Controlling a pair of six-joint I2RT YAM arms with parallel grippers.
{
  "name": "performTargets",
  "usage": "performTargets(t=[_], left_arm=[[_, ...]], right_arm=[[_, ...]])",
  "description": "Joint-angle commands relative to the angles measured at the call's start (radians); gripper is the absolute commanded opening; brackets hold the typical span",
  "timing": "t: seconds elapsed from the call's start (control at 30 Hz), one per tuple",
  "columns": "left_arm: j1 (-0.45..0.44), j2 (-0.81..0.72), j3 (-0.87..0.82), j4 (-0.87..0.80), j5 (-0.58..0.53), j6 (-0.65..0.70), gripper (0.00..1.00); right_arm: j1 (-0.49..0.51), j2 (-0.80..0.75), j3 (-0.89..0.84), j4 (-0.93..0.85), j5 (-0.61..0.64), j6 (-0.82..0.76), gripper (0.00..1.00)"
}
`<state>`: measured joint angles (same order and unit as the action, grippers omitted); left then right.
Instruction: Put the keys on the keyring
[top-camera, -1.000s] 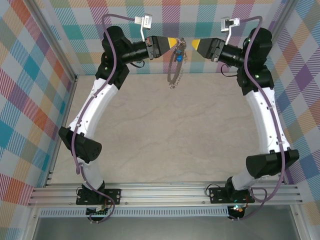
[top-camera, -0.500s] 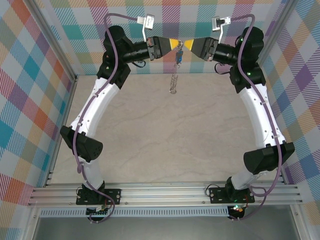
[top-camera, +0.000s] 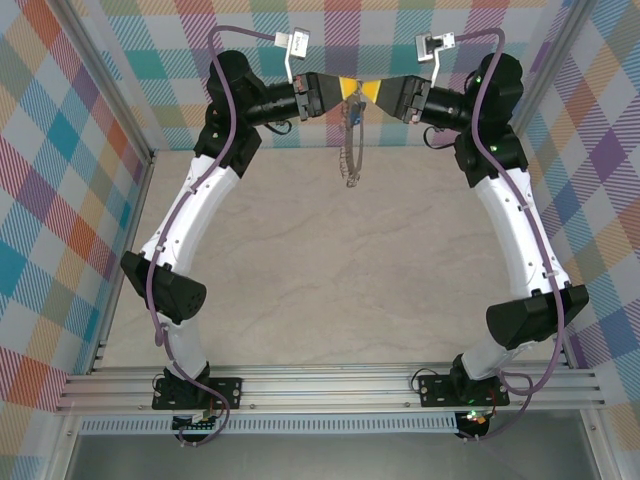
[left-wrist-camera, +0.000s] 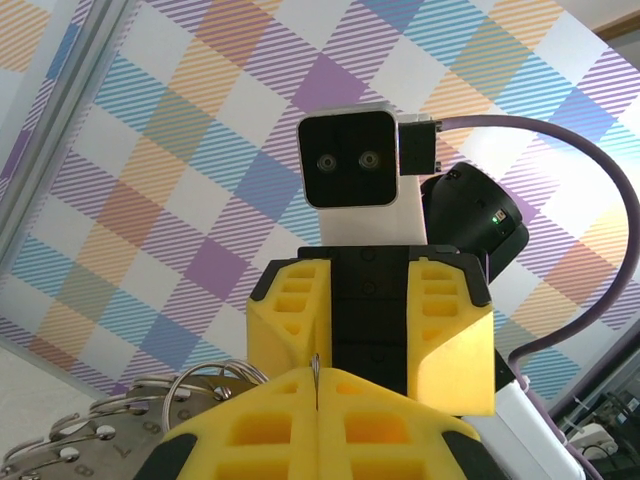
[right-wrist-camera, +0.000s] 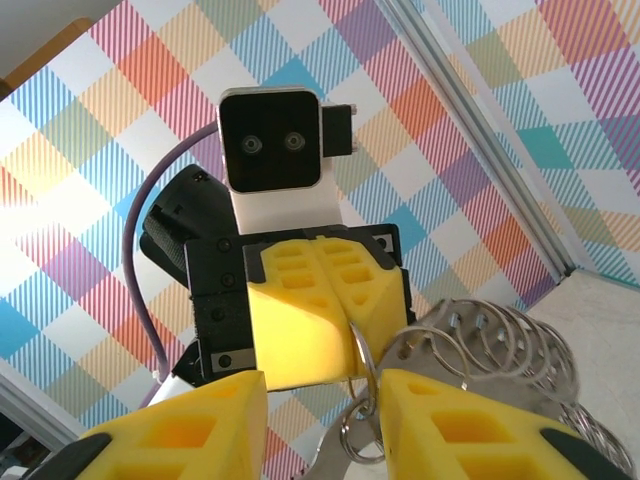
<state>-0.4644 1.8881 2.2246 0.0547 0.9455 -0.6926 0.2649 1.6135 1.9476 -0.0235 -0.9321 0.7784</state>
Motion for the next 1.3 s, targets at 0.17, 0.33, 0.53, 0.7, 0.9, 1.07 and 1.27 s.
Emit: performTargets(t=[0.17, 0.33, 0.53, 0.7, 0.9, 1.07, 1.27], left_arm=[[-0.019, -0.022, 0.038, 0.040, 0.027, -0.011, 0.00], [-0.022, -0.025, 0.037, 0.038, 0.032, -0.011, 0.00], [-0.024, -0.037, 0.043, -0.024, 0.009, 0.022, 0.00], [-0.007, -0.109, 0.005, -0.171, -0.122, 0.138, 0.46], [0.024, -0.206, -0.118, -0.136, -0.156, 0.124, 0.64], [0.026, -0.229, -0.140, -0.175, -0.103, 0.142, 0.65], [0.026, -0.263, -0.174, -0.244, -0.076, 0.200, 0.65]], right_arm=[[0.023, 0.006, 0.048, 0.007, 0.000, -0.009, 0.25], [0.025, 0.000, 0.046, 0.009, 0.002, -0.005, 0.11], [0.025, -0.019, 0.039, -0.039, 0.016, -0.045, 0.00], [0.023, -0.069, 0.024, -0.164, 0.062, -0.174, 0.00], [0.023, -0.109, 0.025, -0.281, 0.042, -0.285, 0.00], [0.023, -0.118, 0.036, -0.334, 0.005, -0.316, 0.00], [0.023, -0.113, 0.060, -0.401, -0.020, -0.344, 0.00]])
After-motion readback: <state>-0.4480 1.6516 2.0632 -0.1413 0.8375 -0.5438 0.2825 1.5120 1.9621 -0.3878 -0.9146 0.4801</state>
